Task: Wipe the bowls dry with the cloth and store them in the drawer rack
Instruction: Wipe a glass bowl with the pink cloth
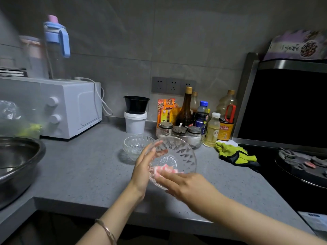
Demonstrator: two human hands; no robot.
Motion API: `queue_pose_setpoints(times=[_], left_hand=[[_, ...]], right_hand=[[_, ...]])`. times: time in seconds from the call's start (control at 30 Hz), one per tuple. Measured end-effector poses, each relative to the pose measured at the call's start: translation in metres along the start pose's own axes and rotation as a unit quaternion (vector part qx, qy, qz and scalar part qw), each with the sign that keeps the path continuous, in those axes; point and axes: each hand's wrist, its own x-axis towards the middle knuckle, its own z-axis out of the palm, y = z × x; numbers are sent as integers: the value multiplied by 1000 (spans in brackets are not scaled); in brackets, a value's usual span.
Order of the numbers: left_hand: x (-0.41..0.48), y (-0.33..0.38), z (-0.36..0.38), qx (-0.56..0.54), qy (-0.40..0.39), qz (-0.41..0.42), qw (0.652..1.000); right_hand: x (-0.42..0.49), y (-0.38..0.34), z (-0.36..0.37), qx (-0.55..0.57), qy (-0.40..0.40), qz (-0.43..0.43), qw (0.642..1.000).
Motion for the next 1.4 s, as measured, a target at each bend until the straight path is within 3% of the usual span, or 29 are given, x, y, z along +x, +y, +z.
queue_pose_setpoints(times=[0.07, 0.2, 0.27, 0.37, 0.43, 0.5, 0.57, 0.63, 0.7, 0.83, 1.0, 1.1, 1.2, 1.3, 1.4], left_hand=[[2, 7, -9, 35, -41, -16, 998], [7, 17, -14, 49, -101, -42, 993], [5, 16, -9, 26, -90, -27, 995], [-2, 3, 6, -10, -49, 15, 999], [-5, -8, 14, -56, -17, 29, 998], [-5, -11, 12, -63, -3, 34, 997], [-3, -8, 1, -23, -17, 33, 999], [0, -5, -13, 34, -60, 22, 997], [4, -3, -21, 52, -101, -1, 994], [5, 0, -17, 21, -93, 24, 995], [-3, -10, 3, -43, -22, 43, 998], [-2, -8, -3, -46, -6, 45, 998], [7, 3, -23, 29, -75, 34, 996], [12, 9, -29, 77, -132, 1, 988], [8, 11, -21, 46, -106, 1, 993]], right_hand=[[-6, 18, -9, -58, -13, -60, 996], [-8, 25, -10, -126, 22, -64, 990], [0, 13, -7, -102, 42, -14, 994], [19, -5, -4, 20, 79, 137, 987], [25, -14, 2, 105, 101, 174, 974], [18, -17, 8, 103, 86, 127, 983], [3, -5, 5, 58, 37, 14, 998], [-8, 15, -4, -21, -21, -85, 996], [-13, 29, -9, -78, -41, -123, 989], [-2, 18, -1, -104, 22, -70, 992], [23, -15, 10, 69, 104, 129, 984], [14, -13, 11, 67, 63, 24, 995], [-1, 14, 1, -47, -16, -96, 994], [-4, 24, 1, -124, -1, -90, 988], [1, 10, 11, -136, 56, -49, 988]])
